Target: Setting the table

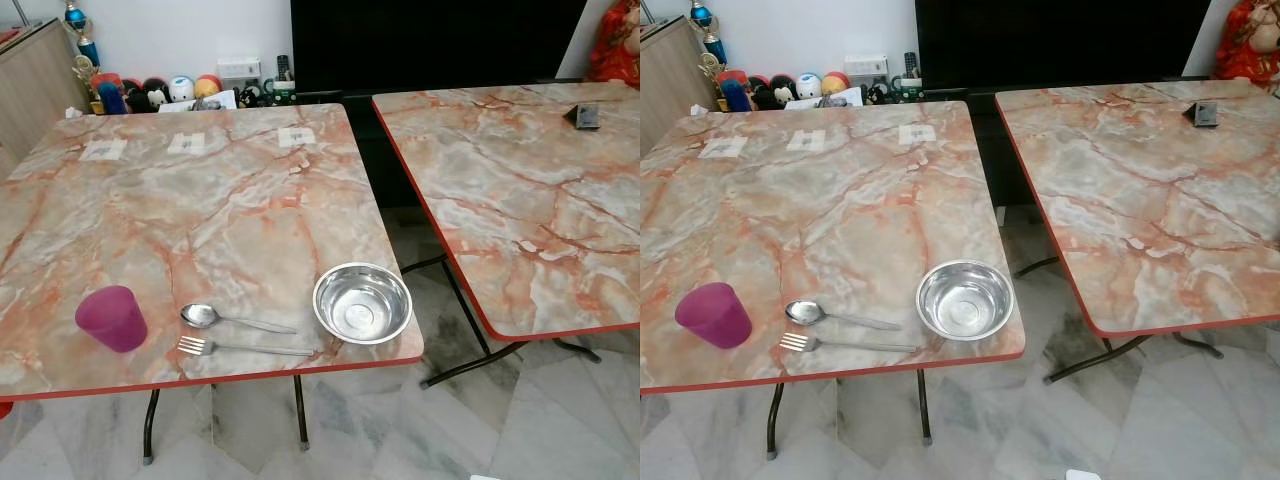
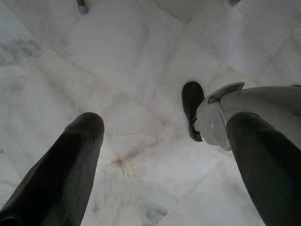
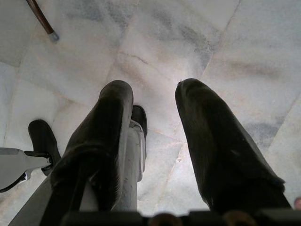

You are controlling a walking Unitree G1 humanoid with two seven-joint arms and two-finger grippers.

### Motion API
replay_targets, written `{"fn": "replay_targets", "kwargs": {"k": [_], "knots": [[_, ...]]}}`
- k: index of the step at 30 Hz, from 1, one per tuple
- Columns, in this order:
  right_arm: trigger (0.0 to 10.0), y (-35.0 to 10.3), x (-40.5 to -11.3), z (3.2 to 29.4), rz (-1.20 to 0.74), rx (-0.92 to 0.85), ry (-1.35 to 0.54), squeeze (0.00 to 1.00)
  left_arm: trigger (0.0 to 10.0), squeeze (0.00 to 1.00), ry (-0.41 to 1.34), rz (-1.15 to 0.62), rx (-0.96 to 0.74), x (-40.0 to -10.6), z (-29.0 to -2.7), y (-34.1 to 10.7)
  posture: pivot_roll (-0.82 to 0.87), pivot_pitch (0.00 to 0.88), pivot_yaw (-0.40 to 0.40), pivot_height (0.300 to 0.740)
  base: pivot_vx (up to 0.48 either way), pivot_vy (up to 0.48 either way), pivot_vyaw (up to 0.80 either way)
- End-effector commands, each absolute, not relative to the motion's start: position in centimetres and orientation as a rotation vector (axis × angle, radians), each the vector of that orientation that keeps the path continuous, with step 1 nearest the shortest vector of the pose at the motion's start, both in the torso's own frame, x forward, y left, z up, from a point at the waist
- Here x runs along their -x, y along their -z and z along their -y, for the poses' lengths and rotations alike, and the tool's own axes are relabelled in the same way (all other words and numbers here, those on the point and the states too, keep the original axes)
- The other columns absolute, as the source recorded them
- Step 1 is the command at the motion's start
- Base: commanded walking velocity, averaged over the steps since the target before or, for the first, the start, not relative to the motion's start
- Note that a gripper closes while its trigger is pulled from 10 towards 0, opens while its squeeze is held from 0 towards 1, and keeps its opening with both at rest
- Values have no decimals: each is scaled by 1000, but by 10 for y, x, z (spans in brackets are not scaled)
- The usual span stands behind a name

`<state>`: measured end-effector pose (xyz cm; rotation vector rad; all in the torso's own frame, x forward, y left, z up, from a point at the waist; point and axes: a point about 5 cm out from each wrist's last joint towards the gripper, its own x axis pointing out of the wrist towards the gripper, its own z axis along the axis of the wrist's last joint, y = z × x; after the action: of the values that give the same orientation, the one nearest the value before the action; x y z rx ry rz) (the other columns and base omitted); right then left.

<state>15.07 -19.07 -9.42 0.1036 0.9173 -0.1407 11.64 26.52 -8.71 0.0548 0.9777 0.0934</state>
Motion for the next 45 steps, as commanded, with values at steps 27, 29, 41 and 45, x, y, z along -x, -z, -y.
{"fn": "replay_targets", "kwargs": {"k": [27,29,41,45], "knots": [[10000,94,-151,190,-916,-101,133,0,10000,0,-97,-996,-63,-111,-268,88,-10,75,17,740,0,0,0],[10000,94,-151,190,-916,-101,133,0,10000,0,-97,-996,-63,-111,-268,88,-10,75,17,740,0,0,0],[10000,94,-153,188,-910,-103,128,0,10000,0,-97,-996,-64,-111,-268,88,-5,61,18,740,0,0,0],[10000,94,-153,188,-909,-105,127,0,10000,0,-97,-996,-64,-111,-269,88,-5,63,19,740,0,0,0]]}}
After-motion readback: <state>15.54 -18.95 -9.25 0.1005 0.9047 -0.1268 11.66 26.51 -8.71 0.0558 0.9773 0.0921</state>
